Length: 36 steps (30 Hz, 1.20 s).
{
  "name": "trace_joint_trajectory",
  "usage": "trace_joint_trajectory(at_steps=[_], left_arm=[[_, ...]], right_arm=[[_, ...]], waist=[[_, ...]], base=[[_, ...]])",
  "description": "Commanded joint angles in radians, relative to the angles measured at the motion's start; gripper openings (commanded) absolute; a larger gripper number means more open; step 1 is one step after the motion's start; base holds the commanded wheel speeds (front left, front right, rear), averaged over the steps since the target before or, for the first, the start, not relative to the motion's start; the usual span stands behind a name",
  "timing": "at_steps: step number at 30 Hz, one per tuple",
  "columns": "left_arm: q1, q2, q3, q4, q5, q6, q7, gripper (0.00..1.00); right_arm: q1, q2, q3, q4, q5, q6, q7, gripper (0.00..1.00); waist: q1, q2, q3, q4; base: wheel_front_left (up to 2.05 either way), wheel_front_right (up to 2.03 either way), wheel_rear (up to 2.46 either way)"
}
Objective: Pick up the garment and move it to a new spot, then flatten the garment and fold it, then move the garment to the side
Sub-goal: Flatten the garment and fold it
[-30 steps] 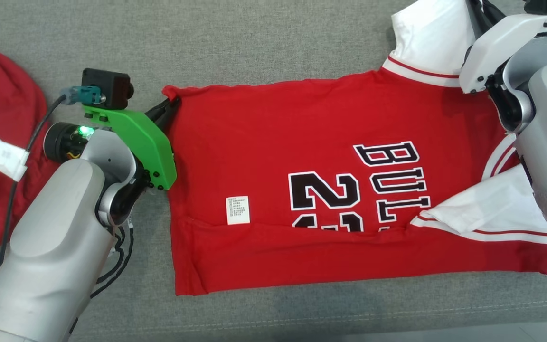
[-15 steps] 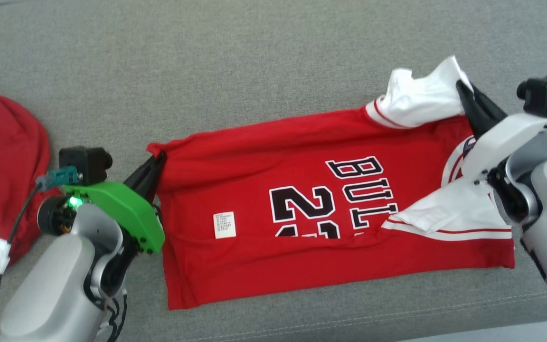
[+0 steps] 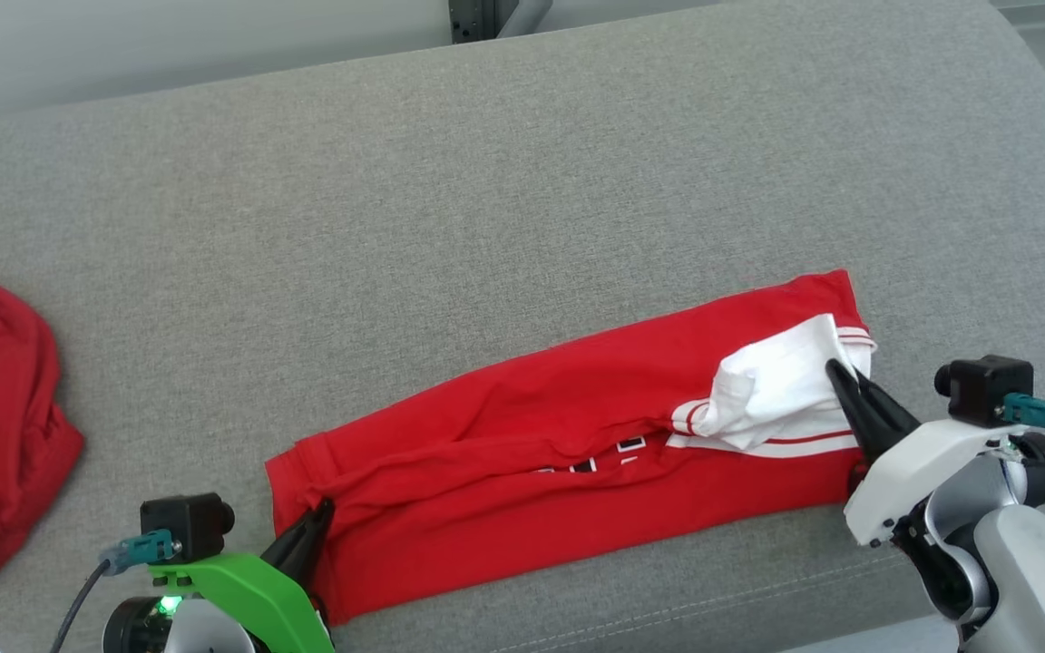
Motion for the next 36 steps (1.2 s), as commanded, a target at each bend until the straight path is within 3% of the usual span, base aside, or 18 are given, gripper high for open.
trace_joint_trajectory(at_steps=[1, 2, 3, 4, 5, 6, 12, 16, 20, 24, 28, 36], left_arm=[[0.011, -0.002, 0.000, 0.004, -0.007, 0.005, -0.006, 0.00], [0.015, -0.004, -0.001, 0.007, -0.006, 0.009, -0.009, 0.00], [0.016, -0.004, -0.002, 0.011, 0.000, 0.012, -0.010, 0.18], [0.016, -0.007, -0.002, 0.015, 0.001, 0.016, -0.013, 0.39], [0.015, -0.007, -0.001, 0.018, 0.003, 0.017, -0.015, 0.74], [0.012, -0.003, 0.003, 0.020, 0.010, 0.022, -0.023, 1.00], [0.042, 0.008, 0.028, 0.021, 0.078, 0.041, -0.164, 1.00], [0.090, 0.012, 0.079, 0.008, 0.142, 0.088, -0.323, 1.00], [0.142, -0.008, 0.132, -0.026, 0.199, 0.133, -0.371, 1.00], [0.168, -0.030, 0.203, -0.089, 0.294, 0.151, -0.379, 1.00], [0.207, -0.082, 0.310, -0.147, 0.437, 0.119, -0.377, 1.00], [0.179, -0.157, 0.384, -0.133, 0.510, 0.031, -0.377, 1.00]], right_arm=[[0.010, 0.001, -0.002, 0.004, -0.024, -0.001, 0.003, 0.16], [0.016, 0.010, 0.001, 0.010, -0.036, -0.001, 0.009, 0.66], [0.020, 0.016, 0.000, 0.018, -0.052, -0.001, 0.013, 1.00], [0.019, 0.017, -0.003, 0.025, -0.068, -0.001, 0.012, 1.00], [0.018, 0.023, -0.006, 0.030, -0.076, -0.001, 0.010, 1.00], [0.017, 0.027, -0.012, 0.037, -0.088, -0.001, 0.009, 1.00], [0.043, 0.020, -0.043, 0.028, -0.123, -0.001, 0.018, 1.00], [0.070, 0.009, -0.102, -0.016, -0.137, -0.001, 0.027, 1.00], [0.085, 0.007, -0.162, -0.047, -0.152, -0.001, 0.067, 1.00], [0.079, 0.021, -0.206, -0.053, -0.150, -0.001, 0.112, 1.00], [0.016, 0.027, -0.195, -0.007, -0.125, -0.001, 0.179, 1.00], [-0.078, 0.031, -0.166, 0.147, -0.139, -0.001, 0.240, 1.00]], waist=[[0.0001, 0.0109, -0.009, -0.009], [0.0001, 0.0109, -0.009, -0.009], [0.0001, 0.0109, -0.009, -0.009], [0.0001, 0.0109, -0.010, -0.008], [0.0001, 0.0109, -0.011, -0.007], [0.0001, 0.0109, -0.012, -0.006], [0.0001, 0.0109, -0.040, -0.004], [0.0001, 0.0109, -0.071, -0.009], [0.0001, 0.0109, -0.080, -0.011], [0.0001, 0.0109, -0.061, -0.001], [0.0001, 0.0109, -0.022, 0.017], [0.0001, 0.0109, 0.022, 0.061]], base=[[0.00, 0.00, 0.00], [0.00, 0.00, 0.00], [0.00, 0.00, 0.00], [0.00, 0.00, 0.00], [0.00, 0.00, 0.00], [0.00, 0.00, 0.00], [0.00, 0.00, 0.00], [0.00, 0.00, 0.00], [0.00, 0.00, 0.00], [0.00, 0.00, 0.00], [0.00, 0.00, 0.00], [0.00, 0.00, 0.00]])
